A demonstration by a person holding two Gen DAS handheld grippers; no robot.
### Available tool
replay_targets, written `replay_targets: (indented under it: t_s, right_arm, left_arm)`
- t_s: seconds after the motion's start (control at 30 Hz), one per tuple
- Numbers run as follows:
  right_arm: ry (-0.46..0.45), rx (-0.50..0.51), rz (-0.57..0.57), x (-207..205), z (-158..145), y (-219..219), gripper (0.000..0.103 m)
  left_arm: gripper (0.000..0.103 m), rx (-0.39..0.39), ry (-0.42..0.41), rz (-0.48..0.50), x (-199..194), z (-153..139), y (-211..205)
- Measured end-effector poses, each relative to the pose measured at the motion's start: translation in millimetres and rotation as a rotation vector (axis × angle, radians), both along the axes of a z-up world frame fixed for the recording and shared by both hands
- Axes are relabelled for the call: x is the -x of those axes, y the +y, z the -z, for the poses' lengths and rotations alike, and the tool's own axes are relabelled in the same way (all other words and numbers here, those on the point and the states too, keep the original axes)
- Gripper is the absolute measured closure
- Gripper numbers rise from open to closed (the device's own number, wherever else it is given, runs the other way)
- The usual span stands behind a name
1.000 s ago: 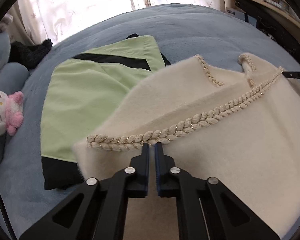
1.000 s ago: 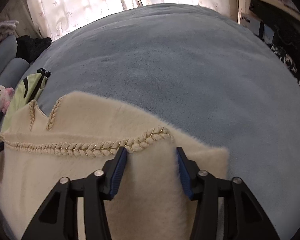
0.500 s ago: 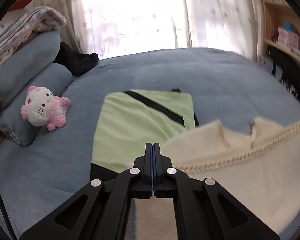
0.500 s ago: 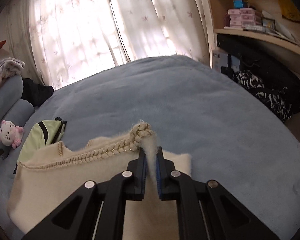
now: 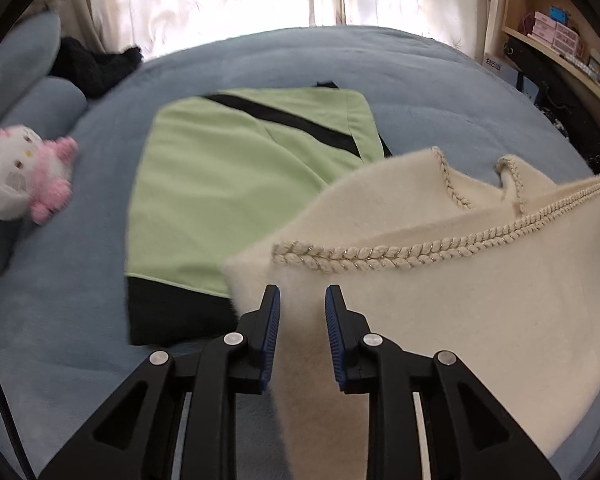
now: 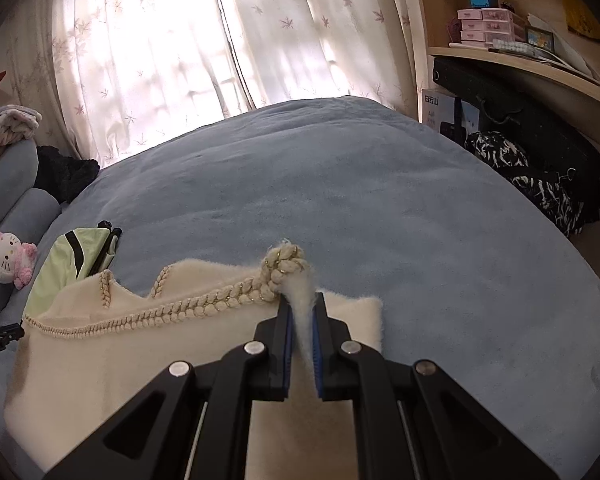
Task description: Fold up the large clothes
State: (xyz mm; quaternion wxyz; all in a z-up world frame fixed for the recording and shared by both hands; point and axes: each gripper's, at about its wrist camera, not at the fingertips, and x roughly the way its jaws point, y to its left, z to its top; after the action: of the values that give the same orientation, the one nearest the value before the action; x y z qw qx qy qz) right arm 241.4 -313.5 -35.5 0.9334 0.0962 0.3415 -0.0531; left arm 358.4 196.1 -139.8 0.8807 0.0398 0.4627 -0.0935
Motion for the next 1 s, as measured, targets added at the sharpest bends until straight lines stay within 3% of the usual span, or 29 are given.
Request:
replay_targets:
  t_s: [0.13, 0.27, 0.33, 0.5, 0.53, 0.6, 0.77, 0.9, 1.0]
  right_arm:
    - [0.0, -0.007, -0.001, -0.5, 0.0, -0.7, 0.096]
    - [0.005, -0.009, -0.002, -1.1, 0.0, -0.6, 0.096]
    - [0.008, -0.006, 0.0, -1.7, 0.9, 0.2, 0.096]
    - [0.032, -0.01, 0.009, -7.9, 8.5, 2.2, 0.096]
    - [0.038, -0.015, 0.01, -9.1, 10.5, 2.3, 0.096]
    - [0.046, -0.02, 0.015, -9.7, 13.5, 3.2, 0.096]
    - [0.0, -0.046, 0.035, 8.1, 4.8, 0.8, 0.096]
    - [-0.054, -0.03, 0.061, 15.4, -9.9, -0.3, 0.096]
    - [-0.046, -0.033, 0.108, -5.7, -7.1, -7.2, 0.096]
  left_arm:
    - [0.081, 0.031, 0.005, 0.014, -11.5, 11.0, -0.1]
    - [0.063, 0.038, 0.003, 0.011, -21.8, 17.0, 6.3]
    - [0.06, 0.065, 0.015, 0.032, -23.7, 18.9, 8.4]
    - [0.059, 0.093, 0.03, 0.075, -31.6, 25.3, 4.7]
    - [0.061, 0.085, 0.029, 0.075, -33.3, 25.9, 2.5]
    - [0.089, 0.051, 0.007, 0.072, -32.3, 23.5, -5.2]
    - [0.094, -0.055, -0.07, 0.03, -10.7, -3.9, -17.5]
    - [0.094, -0.007, -0.13, -0.045, -1.7, -43.9, -9.9]
    - [0.095, 0.003, -0.168, -0.089, -17.5, -59.9, -13.5]
